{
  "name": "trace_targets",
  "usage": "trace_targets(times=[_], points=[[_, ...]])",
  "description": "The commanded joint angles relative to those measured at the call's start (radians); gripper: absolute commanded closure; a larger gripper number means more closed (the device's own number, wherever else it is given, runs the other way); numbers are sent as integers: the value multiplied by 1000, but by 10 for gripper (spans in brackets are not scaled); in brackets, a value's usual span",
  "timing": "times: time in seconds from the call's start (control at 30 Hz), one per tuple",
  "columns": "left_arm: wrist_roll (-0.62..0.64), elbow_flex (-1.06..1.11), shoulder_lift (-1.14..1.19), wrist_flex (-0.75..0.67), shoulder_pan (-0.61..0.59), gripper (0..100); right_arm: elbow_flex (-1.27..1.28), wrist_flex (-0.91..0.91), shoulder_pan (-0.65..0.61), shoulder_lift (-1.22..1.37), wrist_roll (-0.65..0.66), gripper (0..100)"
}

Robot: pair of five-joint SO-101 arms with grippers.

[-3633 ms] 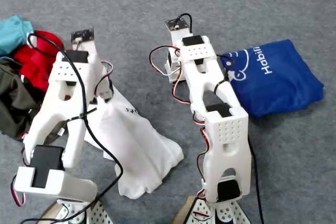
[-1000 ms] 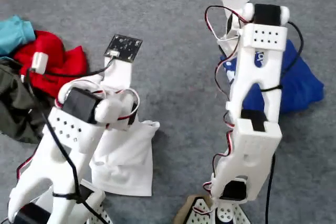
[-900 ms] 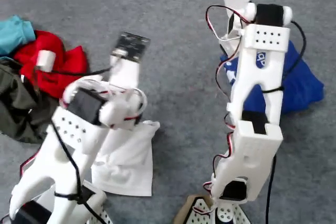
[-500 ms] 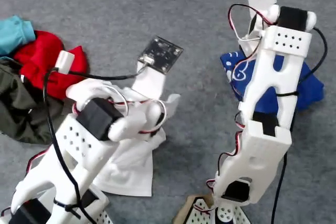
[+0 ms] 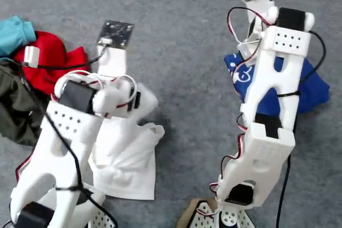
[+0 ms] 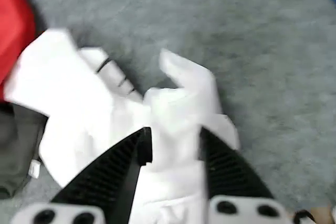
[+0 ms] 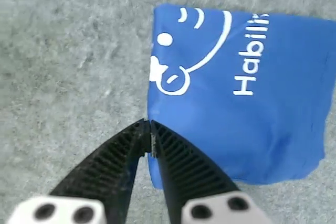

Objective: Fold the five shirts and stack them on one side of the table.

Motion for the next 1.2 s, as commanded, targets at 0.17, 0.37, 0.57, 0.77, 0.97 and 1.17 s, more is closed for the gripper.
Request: trace_targets(times=[0.17,0.37,0.57,0.77,0.97,1.17], points=[[-12,57,93,-84,-189,792,214,-236,-62,-73,-52,985],[-3,-55,202,-124,-175,793,410,-491,-93,-73,-123,985],[-3,-190,395,-157,-391,793,446,-457,-137,-81,-92,985],[86,-393,650,-164,-526,794,318,-239,-242,-73,-58,985],[265,-654,871,21,-514,794,274,-233,-343,-61,-71,985],[402,-999,1044,241,-499,795,314,-387,-341,87,-172,985]])
